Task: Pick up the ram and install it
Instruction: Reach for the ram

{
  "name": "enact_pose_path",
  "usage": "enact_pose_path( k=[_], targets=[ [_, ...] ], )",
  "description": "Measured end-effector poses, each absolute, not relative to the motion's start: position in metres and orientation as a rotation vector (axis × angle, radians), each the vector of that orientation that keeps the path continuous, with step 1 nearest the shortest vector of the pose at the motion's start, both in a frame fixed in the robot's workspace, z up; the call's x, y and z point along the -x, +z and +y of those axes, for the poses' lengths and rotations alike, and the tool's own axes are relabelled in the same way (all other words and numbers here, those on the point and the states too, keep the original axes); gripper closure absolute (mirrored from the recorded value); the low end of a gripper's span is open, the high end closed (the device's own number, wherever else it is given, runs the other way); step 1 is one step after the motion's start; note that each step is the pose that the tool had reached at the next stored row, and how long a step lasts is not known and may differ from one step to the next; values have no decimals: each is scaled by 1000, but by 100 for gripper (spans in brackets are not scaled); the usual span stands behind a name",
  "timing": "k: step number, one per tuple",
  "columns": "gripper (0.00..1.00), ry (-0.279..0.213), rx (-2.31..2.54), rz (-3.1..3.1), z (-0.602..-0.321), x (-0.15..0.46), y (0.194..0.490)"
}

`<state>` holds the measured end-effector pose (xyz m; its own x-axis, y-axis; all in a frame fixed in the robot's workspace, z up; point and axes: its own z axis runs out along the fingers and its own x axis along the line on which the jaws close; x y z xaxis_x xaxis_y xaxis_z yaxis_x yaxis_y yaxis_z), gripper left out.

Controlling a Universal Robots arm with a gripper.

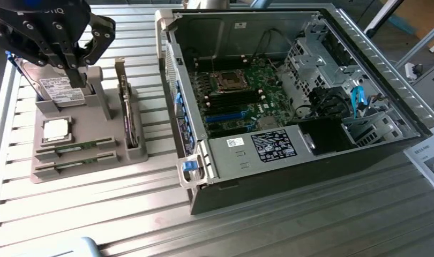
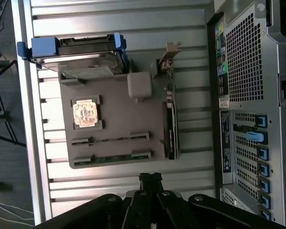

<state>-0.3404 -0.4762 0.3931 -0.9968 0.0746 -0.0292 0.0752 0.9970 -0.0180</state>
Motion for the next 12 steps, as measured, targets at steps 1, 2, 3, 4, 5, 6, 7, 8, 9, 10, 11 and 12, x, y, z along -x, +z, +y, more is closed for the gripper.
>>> enact_pose_path(
  k=[1, 2, 3, 4, 5, 6, 7, 8, 9, 10, 11, 12],
  targets=[
    [90, -44, -116, 3110, -481, 340, 393],
    [90, -53, -116, 3110, -484, 340, 393],
    [90, -63, -116, 3110, -487, 340, 393],
    [90, -71, -116, 3109, -490, 340, 393],
    [90, -80, -116, 3109, -492, 340, 393],
    [90, -100, -115, 3108, -498, 340, 393],
    [90, -111, -115, 3107, -501, 340, 393],
    [90, -124, -115, 3106, -505, 340, 393],
    [90, -131, -115, 3106, -507, 340, 393],
    [90, -131, -115, 3106, -507, 340, 393],
    [90, -131, -115, 3106, -507, 340, 393],
    [90, -131, -115, 3106, -507, 340, 393]
  ],
)
